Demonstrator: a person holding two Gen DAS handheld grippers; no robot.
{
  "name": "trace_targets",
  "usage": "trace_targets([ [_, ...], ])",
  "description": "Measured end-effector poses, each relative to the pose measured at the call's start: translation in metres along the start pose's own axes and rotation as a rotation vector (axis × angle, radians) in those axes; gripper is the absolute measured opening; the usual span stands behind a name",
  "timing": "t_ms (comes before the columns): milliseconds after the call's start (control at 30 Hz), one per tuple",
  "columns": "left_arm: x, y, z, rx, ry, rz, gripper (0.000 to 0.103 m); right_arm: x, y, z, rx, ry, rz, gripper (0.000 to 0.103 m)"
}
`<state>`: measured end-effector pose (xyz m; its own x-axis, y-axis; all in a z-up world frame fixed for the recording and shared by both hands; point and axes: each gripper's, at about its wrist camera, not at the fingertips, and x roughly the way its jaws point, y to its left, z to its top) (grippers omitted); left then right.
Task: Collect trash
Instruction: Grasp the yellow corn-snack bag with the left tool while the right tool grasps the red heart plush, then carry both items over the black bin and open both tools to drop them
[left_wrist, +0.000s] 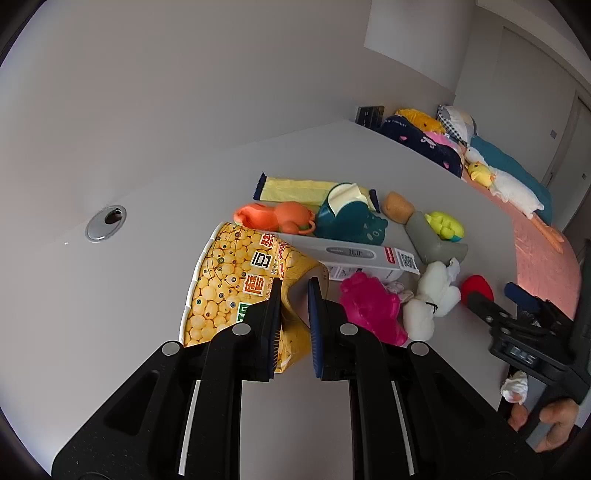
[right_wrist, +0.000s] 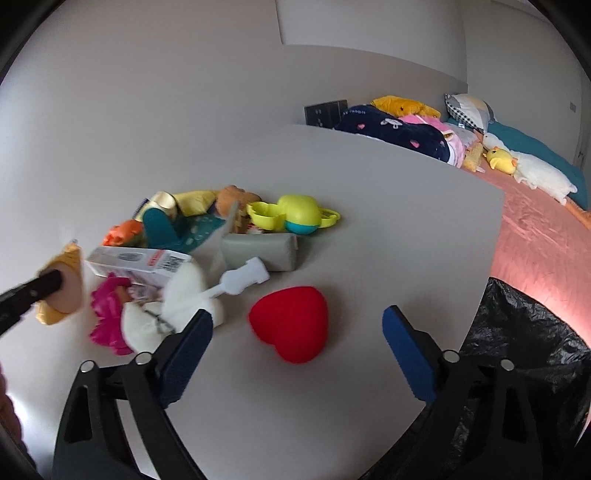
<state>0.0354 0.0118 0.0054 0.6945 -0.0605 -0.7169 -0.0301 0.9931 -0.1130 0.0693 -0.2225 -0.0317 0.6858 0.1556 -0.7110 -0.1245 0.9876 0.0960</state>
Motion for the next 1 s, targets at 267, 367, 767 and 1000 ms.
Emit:
trace_targets([
  [267,-0.007,-0.004,0.002,0.015,-0.013,-0.017,0.013,0.012,-0.002,-0.001,-0.008,0.047,-0.029,0.049],
  [367,-0.011,-0.01,0.0,0.031,-0.018,-0.025,0.013,0.003,-0.006,-0.003,0.018,0.032,-0.028,0.049],
  [767,-0.028,-0.074,-0.013,0.135,-0.031,-0.109,0.013,-0.07,-0.039,-0.017,0.081,-0.051,-0.067,0.049],
  [1000,-0.036,-0.126,-0.026,0.207,-0.025,-0.183,0.013,-0.111,-0.074,-0.034,0.131,-0.09,-0.114,0.049],
])
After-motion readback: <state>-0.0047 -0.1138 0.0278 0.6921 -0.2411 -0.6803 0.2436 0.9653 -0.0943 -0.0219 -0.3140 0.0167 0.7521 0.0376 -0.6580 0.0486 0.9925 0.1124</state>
